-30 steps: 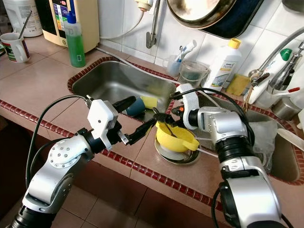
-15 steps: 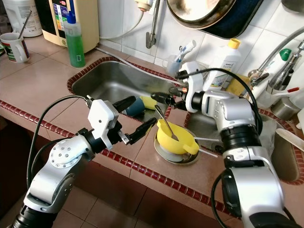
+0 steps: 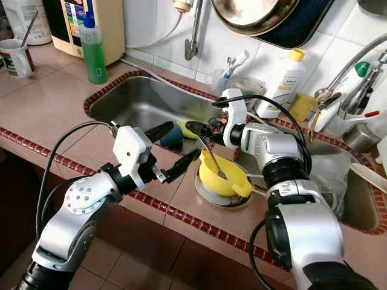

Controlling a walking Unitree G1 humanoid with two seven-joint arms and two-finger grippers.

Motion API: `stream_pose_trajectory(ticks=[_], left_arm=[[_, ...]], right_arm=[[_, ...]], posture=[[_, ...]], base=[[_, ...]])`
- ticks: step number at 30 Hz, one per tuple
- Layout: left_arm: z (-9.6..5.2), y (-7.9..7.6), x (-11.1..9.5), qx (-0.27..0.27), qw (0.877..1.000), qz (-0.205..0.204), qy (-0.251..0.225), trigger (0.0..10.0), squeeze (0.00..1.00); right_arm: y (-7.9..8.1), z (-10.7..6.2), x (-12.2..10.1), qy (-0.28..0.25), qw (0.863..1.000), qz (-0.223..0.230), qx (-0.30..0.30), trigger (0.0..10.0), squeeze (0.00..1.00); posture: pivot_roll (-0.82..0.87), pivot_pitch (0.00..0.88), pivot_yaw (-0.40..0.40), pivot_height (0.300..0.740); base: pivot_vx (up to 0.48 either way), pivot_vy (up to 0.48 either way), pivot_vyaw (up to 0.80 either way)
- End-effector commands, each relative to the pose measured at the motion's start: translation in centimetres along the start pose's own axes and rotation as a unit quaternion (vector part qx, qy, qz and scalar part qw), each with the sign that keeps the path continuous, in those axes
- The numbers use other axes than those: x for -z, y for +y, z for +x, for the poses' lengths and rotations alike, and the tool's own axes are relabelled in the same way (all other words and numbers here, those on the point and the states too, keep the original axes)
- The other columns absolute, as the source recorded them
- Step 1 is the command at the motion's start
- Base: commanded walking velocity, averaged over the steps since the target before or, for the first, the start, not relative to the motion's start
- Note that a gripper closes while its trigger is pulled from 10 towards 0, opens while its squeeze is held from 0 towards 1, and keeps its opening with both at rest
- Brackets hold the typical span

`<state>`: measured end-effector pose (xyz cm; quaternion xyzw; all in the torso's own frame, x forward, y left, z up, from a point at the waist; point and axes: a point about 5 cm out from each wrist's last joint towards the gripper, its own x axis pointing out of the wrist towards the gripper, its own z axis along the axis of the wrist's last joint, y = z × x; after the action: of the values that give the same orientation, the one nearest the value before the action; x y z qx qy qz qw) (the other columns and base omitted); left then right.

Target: Kitchen organization

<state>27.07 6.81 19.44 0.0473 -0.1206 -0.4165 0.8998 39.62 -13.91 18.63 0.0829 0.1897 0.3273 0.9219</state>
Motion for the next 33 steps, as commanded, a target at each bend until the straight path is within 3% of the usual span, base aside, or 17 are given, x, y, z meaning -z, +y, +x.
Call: stream_pose_trajectory(ticks=[1, 10, 29, 30, 31, 32, 33], left_arm=[[0.2, -0.6, -0.4, 0.008, 1.000, 0.000, -0.007, 10.0, 0.00], [-0.1, -1.0, -0.4, 0.004, 1.000, -0.005, -0.004, 10.0, 0.00], [-0.3, -1.9, -0.6, 0.008, 1.000, -0.020, 0.001, 10.0, 0.00], [-0.4, -2.0, -0.6, 0.008, 1.000, -0.021, 0.001, 10.0, 0.00], [-0.4, -2.0, -0.6, 0.008, 1.000, -0.022, 0.002, 10.0, 0.00], [-0.4, -2.0, -0.6, 0.008, 1.000, -0.023, 0.002, 10.0, 0.00], [-0.4, -2.0, -0.6, 0.008, 1.000, -0.024, 0.002, 10.0, 0.00]], right_arm=[[-0.4, -0.2, -0.3, -0.004, 1.000, 0.000, 0.014, 10.0, 0.00], [-0.5, 0.4, 1.4, 0.005, 1.000, 0.023, 0.013, 10.0, 0.00], [-0.4, 0.6, 1.9, -0.020, 0.998, 0.062, 0.009, 10.0, 0.00], [-0.4, 0.6, 1.9, -0.021, 0.998, 0.064, 0.008, 8.5, 0.00], [-0.4, 0.6, 1.9, -0.024, 0.997, 0.067, 0.008, 4.9, 0.00], [-0.4, 0.6, 1.9, -0.026, 0.997, 0.069, 0.008, 4.9, 0.00], [-0.5, 0.6, 1.9, -0.028, 0.997, 0.071, 0.009, 2.9, 0.00]], posture=[[0.04, 0.061, -0.186, 0.740], [0.05, 0.088, -0.192, 0.740], [0.05, 0.134, -0.186, 0.740], [0.05, 0.135, -0.186, 0.740], [0.05, 0.136, -0.186, 0.740], [0.05, 0.136, -0.186, 0.740], [0.06, 0.138, -0.185, 0.740]], base=[[0.000, 0.000, 0.00], [0.000, 0.000, 0.00], [0.000, 0.000, 0.00], [0.000, 0.000, 0.00], [0.000, 0.000, 0.00], [0.000, 0.000, 0.00], [0.000, 0.000, 0.00]])
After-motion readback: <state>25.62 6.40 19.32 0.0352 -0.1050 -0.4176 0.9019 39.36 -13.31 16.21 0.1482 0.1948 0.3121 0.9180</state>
